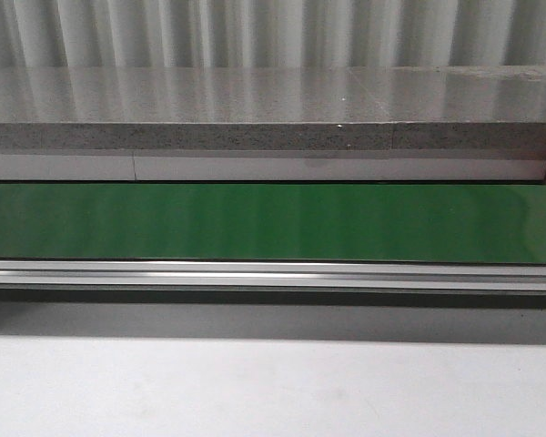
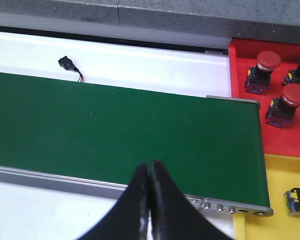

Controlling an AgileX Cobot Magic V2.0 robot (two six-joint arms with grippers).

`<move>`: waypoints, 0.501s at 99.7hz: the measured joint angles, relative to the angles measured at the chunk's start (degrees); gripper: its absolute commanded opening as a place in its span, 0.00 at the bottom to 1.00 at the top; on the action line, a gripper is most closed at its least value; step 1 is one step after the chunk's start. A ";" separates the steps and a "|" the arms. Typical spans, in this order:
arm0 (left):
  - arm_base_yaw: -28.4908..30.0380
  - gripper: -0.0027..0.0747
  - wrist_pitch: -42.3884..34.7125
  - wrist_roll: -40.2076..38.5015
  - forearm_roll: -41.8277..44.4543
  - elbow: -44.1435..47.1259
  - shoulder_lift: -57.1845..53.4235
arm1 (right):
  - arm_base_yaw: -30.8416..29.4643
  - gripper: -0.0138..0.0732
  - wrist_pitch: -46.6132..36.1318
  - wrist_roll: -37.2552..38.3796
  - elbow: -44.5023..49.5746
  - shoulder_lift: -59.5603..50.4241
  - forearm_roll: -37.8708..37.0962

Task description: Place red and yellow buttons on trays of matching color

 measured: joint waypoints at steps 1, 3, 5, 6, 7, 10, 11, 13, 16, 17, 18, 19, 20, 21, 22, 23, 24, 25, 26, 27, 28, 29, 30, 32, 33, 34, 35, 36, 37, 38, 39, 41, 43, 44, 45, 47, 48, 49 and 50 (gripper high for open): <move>0.00 0.01 0.00 0.00 0.00 0.00 0.00 | 0.00 0.08 0.00 0.00 0.00 0.00 0.00; 0.00 0.01 0.00 0.00 0.00 0.00 0.00 | 0.00 0.08 0.00 0.00 0.00 0.00 0.00; 0.00 0.01 0.00 0.00 0.00 0.00 0.00 | 0.00 0.08 0.00 0.00 0.00 0.00 0.00; 0.00 0.01 0.00 0.00 0.00 0.00 0.00 | 0.00 0.08 0.00 0.00 0.00 0.00 0.00; 0.00 0.01 0.00 0.00 0.00 0.00 0.00 | 0.00 0.08 0.00 0.00 0.00 0.00 0.00; 0.00 0.01 0.00 0.00 0.00 0.00 0.00 | 0.00 0.08 0.00 0.00 0.00 0.00 0.00; 0.00 0.01 0.00 0.00 0.00 0.00 0.00 | 0.00 0.08 0.00 0.00 0.00 0.00 0.00; 0.00 0.01 0.00 0.00 0.00 0.00 0.00 | 0.00 0.08 0.00 0.00 0.00 0.00 0.00; 0.00 0.01 0.00 0.00 0.00 0.00 0.00 | 0.00 0.08 -0.11 0.00 0.00 0.00 0.00; 0.00 0.01 0.00 0.00 0.00 0.00 0.00 | 0.00 0.08 -0.11 0.00 0.00 0.00 0.00; 0.00 0.01 0.00 0.00 0.00 0.00 0.00 | 0.00 0.08 -0.24 0.00 0.00 0.00 0.00; 0.00 0.01 0.00 0.00 0.00 0.00 0.00 | 0.00 0.08 -0.38 0.00 0.11 0.00 0.00; 0.00 0.01 0.00 0.00 0.00 0.00 0.00 | 0.00 0.08 -0.41 0.00 0.10 -0.12 0.00; 0.00 0.01 0.00 0.00 0.00 0.00 0.00 | 0.00 0.08 -0.60 0.00 0.10 -0.11 0.00; 0.00 0.01 0.00 0.00 0.00 0.00 0.00 | 0.00 0.08 -0.94 0.00 0.23 -0.24 0.00; 0.00 0.01 0.00 0.00 0.00 0.00 0.00 | 0.00 0.08 -1.13 0.00 0.37 -0.26 0.00; 0.00 0.01 0.00 0.00 0.00 0.00 0.00 | 0.00 0.08 -1.62 0.00 0.39 -0.48 0.00; 0.00 0.01 0.00 0.00 0.00 0.00 0.00 | 0.00 0.08 -1.89 0.00 0.66 -0.57 0.00; 0.00 0.01 0.00 0.00 0.00 0.00 0.00 | 0.00 0.08 -2.46 0.00 0.76 -0.78 0.00; 0.00 0.01 0.00 0.00 0.00 0.00 0.00 | 0.00 0.08 -2.76 0.00 1.05 -0.89 0.00; 0.00 0.01 0.00 0.00 0.00 0.00 0.00 | 0.00 0.08 -3.07 0.00 1.21 -1.02 0.00; 0.00 0.01 0.00 0.00 0.00 0.00 0.00 | 0.00 0.08 -3.86 0.00 1.57 -1.30 0.00; 0.00 0.01 0.00 0.00 0.00 0.00 0.00 | 0.00 0.08 -4.25 0.00 1.78 -1.46 0.00; 0.00 0.01 0.00 0.00 0.00 0.00 0.00 | 0.00 0.08 -5.48 0.00 2.47 -2.02 0.00; 0.00 0.01 0.00 0.00 0.00 0.00 0.00 | 0.00 0.08 -6.41 0.00 2.72 -2.43 0.00; 0.00 0.01 0.00 0.00 0.00 0.00 0.00 | 0.00 0.08 -6.86 0.00 3.26 -2.64 0.00; 0.00 0.01 0.00 0.00 0.00 0.00 0.00 | 0.00 0.08 -7.31 0.00 3.56 -2.88 0.00; 0.00 0.01 0.00 0.00 0.00 0.00 0.00 | 0.00 0.08 -8.26 0.00 4.17 -3.39 0.00; 0.00 0.01 0.00 0.00 0.00 0.00 0.00 | 0.00 0.08 -8.75 0.00 4.51 -3.64 0.00; 0.00 0.01 0.00 0.00 0.00 0.00 0.00 | 0.00 0.08 -9.79 0.00 4.84 -4.20 0.00; 0.00 0.01 0.00 0.00 0.00 0.00 0.00 | 0.00 0.08 -10.30 0.00 5.56 -4.49 0.00; 0.00 0.01 0.00 0.00 0.00 0.00 0.00 | 0.00 0.08 -11.92 0.00 6.72 -5.41 0.00; 0.00 0.01 0.00 0.00 0.00 0.00 0.00 | 0.00 0.08 -13.58 0.00 7.98 -6.41 0.00; 0.00 0.01 0.00 0.00 0.00 0.00 0.00 | 0.00 0.08 -14.13 0.00 8.42 -6.75 0.00; 0.00 0.01 0.00 0.00 0.00 0.00 0.00 | 0.00 0.08 -15.24 0.00 8.85 -7.48 0.00; 0.00 0.01 0.00 0.00 0.00 0.00 0.00 | 0.00 0.08 -16.98 0.11 10.21 -8.62 0.00; 0.00 0.01 0.00 0.00 0.00 0.00 0.00 | 0.00 0.08 -17.57 0.11 11.14 -9.02 0.00; 0.00 0.01 0.00 0.00 0.00 0.00 0.00 | 0.00 0.08 -18.13 0.25 11.62 -9.43 0.00; 0.00 0.01 0.00 0.00 0.00 0.00 0.00 | 0.00 0.08 -19.32 0.22 12.60 -10.25 0.00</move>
